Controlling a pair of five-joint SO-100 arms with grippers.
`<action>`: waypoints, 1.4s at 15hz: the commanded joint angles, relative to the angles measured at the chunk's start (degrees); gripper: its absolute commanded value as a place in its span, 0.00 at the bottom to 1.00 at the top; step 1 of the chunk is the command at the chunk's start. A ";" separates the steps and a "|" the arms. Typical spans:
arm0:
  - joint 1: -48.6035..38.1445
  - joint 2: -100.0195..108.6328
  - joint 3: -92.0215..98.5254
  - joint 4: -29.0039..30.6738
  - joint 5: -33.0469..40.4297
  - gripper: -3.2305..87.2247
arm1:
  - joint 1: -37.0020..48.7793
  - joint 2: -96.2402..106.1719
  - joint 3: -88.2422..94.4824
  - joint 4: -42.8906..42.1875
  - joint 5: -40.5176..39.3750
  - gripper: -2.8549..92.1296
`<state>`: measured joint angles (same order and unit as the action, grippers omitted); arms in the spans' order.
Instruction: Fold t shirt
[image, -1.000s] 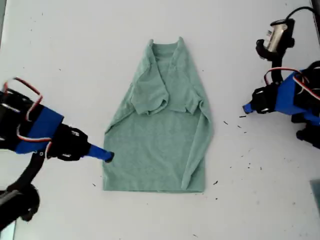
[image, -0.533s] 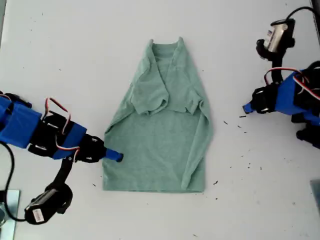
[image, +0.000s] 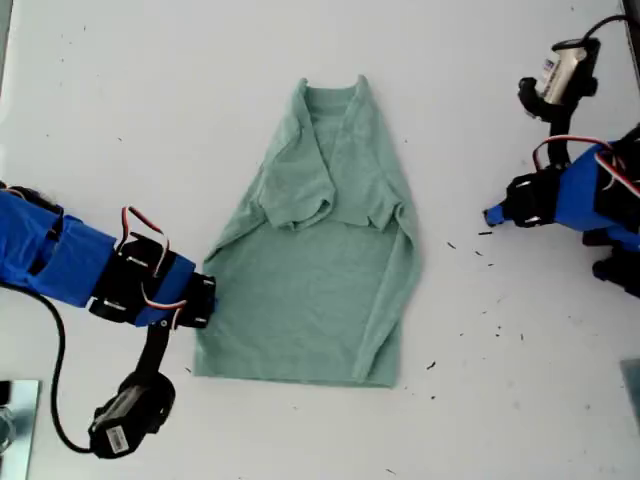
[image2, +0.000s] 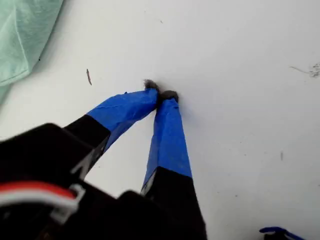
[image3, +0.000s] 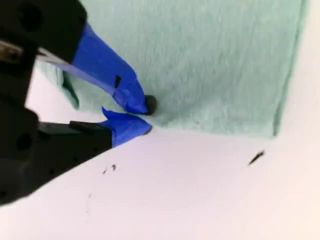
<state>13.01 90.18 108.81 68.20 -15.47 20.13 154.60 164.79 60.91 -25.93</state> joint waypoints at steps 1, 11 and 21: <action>-0.88 8.61 -8.09 10.11 -0.35 0.03 | -0.35 0.62 0.62 -0.09 0.62 0.05; -2.55 -29.18 -57.22 3.52 17.67 0.06 | -0.35 1.23 0.97 -0.09 0.26 0.05; -13.89 19.86 -18.72 19.16 17.58 0.11 | -0.35 4.83 2.29 0.88 0.44 0.05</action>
<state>2.46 91.67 74.53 87.54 2.37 20.04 159.35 166.90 61.52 -25.93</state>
